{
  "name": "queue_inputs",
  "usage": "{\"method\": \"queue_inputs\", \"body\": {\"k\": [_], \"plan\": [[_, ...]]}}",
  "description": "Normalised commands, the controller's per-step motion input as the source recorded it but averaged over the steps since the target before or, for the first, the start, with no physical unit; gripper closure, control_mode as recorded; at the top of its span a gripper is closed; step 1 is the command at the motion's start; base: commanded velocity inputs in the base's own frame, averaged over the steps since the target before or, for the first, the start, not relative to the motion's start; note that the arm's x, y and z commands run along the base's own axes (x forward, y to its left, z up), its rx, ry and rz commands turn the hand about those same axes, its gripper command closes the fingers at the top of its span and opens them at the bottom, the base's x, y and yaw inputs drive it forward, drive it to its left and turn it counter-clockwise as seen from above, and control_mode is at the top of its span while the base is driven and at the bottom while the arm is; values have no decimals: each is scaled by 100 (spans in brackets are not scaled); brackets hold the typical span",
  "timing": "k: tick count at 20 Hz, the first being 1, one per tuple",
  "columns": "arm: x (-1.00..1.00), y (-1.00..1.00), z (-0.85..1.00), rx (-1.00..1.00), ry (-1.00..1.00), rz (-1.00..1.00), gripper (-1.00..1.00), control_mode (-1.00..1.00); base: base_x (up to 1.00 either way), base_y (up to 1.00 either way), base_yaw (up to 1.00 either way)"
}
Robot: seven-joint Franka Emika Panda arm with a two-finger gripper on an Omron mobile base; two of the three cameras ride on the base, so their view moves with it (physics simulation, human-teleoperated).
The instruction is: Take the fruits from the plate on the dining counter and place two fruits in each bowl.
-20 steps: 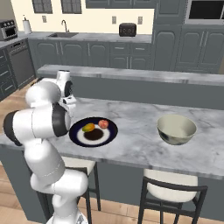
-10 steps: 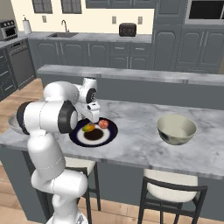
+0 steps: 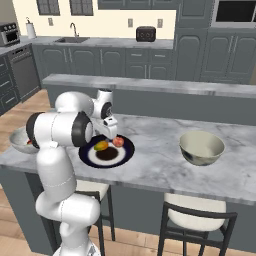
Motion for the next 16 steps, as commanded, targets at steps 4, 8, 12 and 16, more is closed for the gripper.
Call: {"method": "queue_inputs", "body": {"k": [4, 8, 12, 16], "plan": [[-1, 0, -19, 0, -7, 2, -100, -100, 0, 0, 0], [-11, 0, -19, 0, 0, 0, -100, -100, 0, 0, 0], [0, 0, -18, 0, -6, 0, -100, -100, 0, 0, 0], [0, 0, -10, 0, -4, 0, -100, -100, 0, 0, 0]]}}
